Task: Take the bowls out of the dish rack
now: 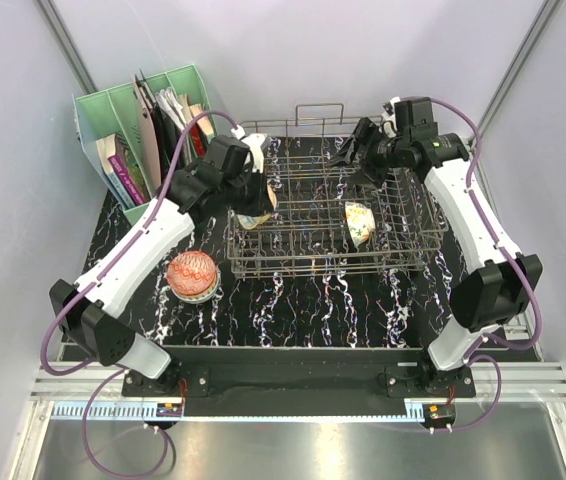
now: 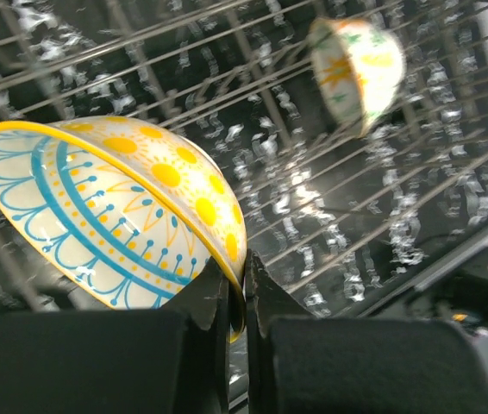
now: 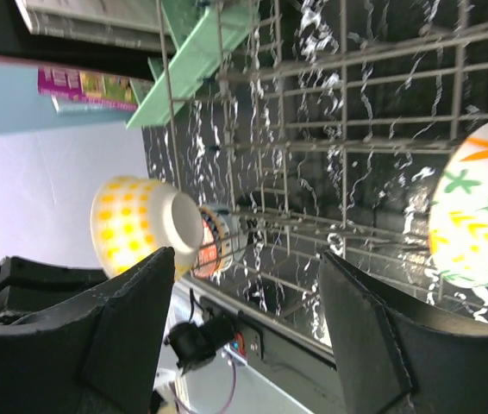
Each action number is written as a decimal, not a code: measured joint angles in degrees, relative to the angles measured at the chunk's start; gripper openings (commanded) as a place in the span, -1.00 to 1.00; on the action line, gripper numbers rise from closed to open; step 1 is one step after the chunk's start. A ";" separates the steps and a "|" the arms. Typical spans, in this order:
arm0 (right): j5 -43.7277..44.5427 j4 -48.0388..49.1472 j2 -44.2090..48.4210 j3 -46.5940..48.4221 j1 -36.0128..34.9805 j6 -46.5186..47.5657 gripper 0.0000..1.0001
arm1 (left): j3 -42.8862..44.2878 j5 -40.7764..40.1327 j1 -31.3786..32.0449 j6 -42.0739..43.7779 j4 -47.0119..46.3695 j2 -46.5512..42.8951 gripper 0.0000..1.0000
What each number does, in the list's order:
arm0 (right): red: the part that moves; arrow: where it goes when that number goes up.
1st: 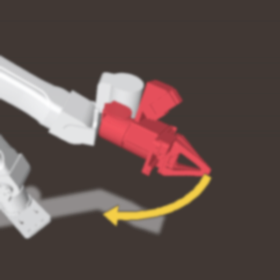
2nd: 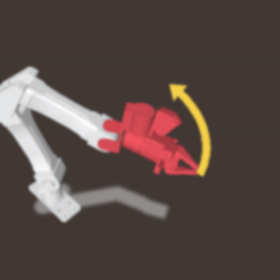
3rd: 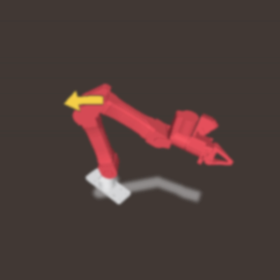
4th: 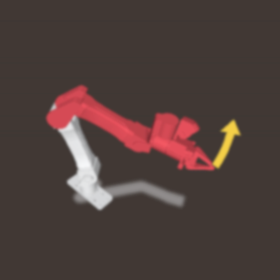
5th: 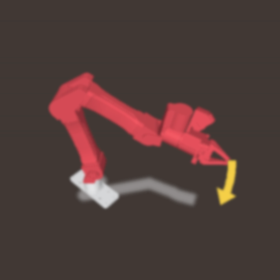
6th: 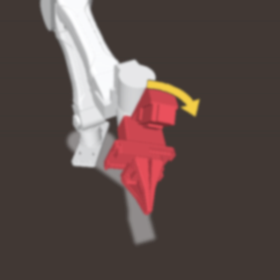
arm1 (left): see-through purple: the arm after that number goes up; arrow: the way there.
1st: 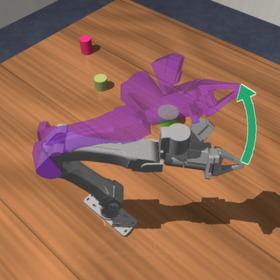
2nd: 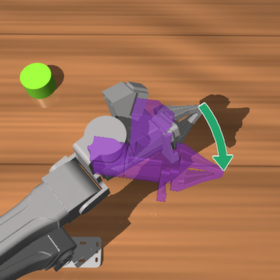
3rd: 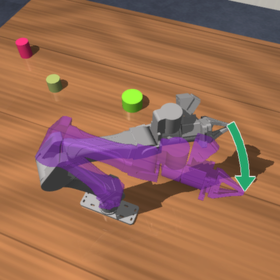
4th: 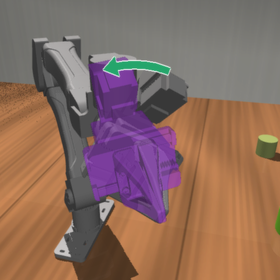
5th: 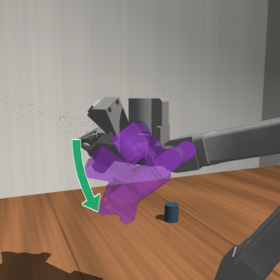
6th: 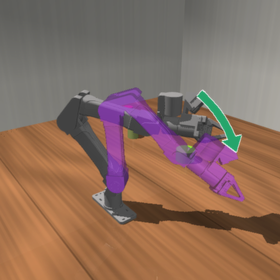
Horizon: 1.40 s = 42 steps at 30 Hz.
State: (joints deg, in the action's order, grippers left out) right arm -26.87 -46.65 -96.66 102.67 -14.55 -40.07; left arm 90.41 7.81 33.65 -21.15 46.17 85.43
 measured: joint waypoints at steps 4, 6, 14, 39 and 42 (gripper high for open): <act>-1.09 -0.61 -0.70 0.00 -0.87 0.37 0.50 | 0.00 -5.38 1.55 3.37 2.97 -0.13 -1.00; -1.22 -1.11 -1.01 0.00 -0.90 0.50 0.51 | 0.00 -7.69 2.19 4.96 4.33 -0.15 -1.00; -1.29 -3.39 -3.08 1.62 -0.90 1.29 0.49 | 0.00 -15.61 3.82 10.80 7.41 -0.26 -1.00; 1.05 -22.49 -19.28 28.44 -0.92 11.02 0.49 | -10.75 -35.85 18.53 26.14 9.77 -5.90 -1.00; 2.78 -22.80 -16.22 25.03 -1.01 11.45 0.50 | -12.90 -39.17 19.41 24.17 11.61 -9.42 -1.00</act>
State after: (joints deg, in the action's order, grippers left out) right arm -24.10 -69.45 -112.88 127.70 -15.55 -28.62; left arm 77.52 -31.35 53.06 3.03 57.78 76.01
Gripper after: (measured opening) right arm 0.746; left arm 0.049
